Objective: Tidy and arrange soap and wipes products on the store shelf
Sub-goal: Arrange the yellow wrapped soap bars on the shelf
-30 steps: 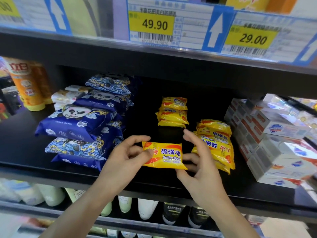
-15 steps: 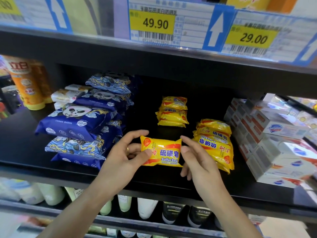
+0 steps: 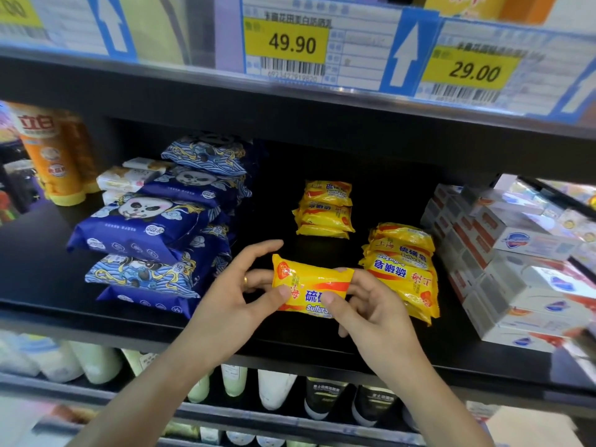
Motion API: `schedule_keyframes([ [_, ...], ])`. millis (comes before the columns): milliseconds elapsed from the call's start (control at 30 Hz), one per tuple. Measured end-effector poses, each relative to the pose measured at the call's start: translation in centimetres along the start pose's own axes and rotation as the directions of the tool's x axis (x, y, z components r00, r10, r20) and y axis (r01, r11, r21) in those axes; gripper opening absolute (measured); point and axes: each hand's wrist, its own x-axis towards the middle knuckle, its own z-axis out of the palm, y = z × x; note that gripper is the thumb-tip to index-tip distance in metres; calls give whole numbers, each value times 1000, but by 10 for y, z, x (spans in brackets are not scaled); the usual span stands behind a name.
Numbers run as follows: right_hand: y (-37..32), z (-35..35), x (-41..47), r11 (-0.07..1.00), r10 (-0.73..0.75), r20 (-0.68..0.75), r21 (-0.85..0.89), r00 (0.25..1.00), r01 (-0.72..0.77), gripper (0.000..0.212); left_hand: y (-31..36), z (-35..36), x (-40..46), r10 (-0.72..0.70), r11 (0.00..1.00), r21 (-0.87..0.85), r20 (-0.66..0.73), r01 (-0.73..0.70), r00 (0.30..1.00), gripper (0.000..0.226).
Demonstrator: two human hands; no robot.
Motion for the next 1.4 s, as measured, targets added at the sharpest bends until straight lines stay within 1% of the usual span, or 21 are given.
schedule_keyframes([
  [167, -3, -4, -1, 999, -38, -21, 23, 999, 38, 23, 4, 4, 1, -20, 998, 55, -3, 20, 1000, 44],
  [267, -3, -2, -4, 996, -77, -41, -57, 996, 74, 29, 2, 4, 2, -25, 997, 76, 28, 23, 999, 32],
  [333, -4, 2, -7, 980, -99, -84, -184, 992, 82, 46, 1, 3, 1, -27, 998, 52, 34, 25, 999, 30],
  [367, -6, 3, -8, 940, -145, -112, -326, 983, 102, 59, 1, 2, 0, -22, 999, 43, 34, 21, 999, 32],
  [400, -9, 4, -9, 857, -227, -125, -496, 966, 137, 69, 1, 1, 0, -19, 999, 32, 35, 18, 999, 34],
  [433, -13, 5, -9, 745, -321, -103, -642, 941, 184, 74, 0, 1, 1, -18, 1000, 18, 38, 17, 999, 34],
  [467, -18, 5, -9, 633, -392, -40, -737, 919, 238, 75, 0, 1, 1, -20, 1000, -3, 40, 20, 999, 32],
  [533, -28, 7, -5, 471, -429, 134, -811, 893, 348, 67, -1, 2, 2, -24, 999, -40, 48, 26, 999, 26],
  [567, -32, 7, -2, 417, -421, 210, -819, 883, 393, 63, -1, 2, 2, -22, 998, -51, 50, 24, 999, 23],
  [633, -38, 6, 5, 361, -392, 294, -822, 871, 440, 55, 0, 3, 3, -13, 997, -73, 44, 16, 999, 20],
  [700, -45, 2, 11, 356, -375, 307, -824, 875, 441, 53, 1, 3, 3, -12, 996, -85, 27, 15, 1000, 23],
  [767, -53, -11, 19, 375, -356, 240, -848, 903, 374, 53, 2, 2, 3, -21, 999, -48, -4, 21, 1000, 36],
  [867, -66, -49, 39, 363, -229, 30, -925, 973, 114, 50, 1, 3, 1, -42, 998, 38, -10, 42, 999, 42],
  [933, -71, -77, 54, 360, -92, -85, -932, 992, -46, 49, 1, 6, -1, -30, 987, 161, -3, 30, 1000, 40],
  [1000, -71, -96, 62, 378, 19, -115, -919, 993, -114, 46, 0, 9, -2, 1, 930, 368, -1, -1, 1000, 43],
  [1067, -67, -104, 65, 355, 113, -85, -927, 990, -120, 45, -1, 11, -3, 20, 827, 562, -4, -15, 1000, 48],
  [1100, -65, -105, 65, 360, 156, -68, -925, 985, -121, 44, 0, 12, -4, 24, 784, 621, 0, -19, 1000, 49],
  [1167, -65, -108, 66, 411, 217, -46, -902, 975, -134, 44, 0, 14, -3, 32, 730, 683, 17, -35, 999, 50],
  [1233, -67, -109, 70, 439, 240, -17, -890, 971, -124, 48, 0, 15, -3, 26, 703, 711, 25, -35, 999, 50],
  [1300, -72, -105, 78, 464, 213, -10, -879, 977, -110, 54, 0, 16, -3, 16, 694, 720, 22, -27, 1000, 50],
  [1400, -73, -92, 101, 480, 59, 35, -877, 998, 2, 49, -1, 17, -3, 12, 692, 721, 22, -24, 1000, 51],
])
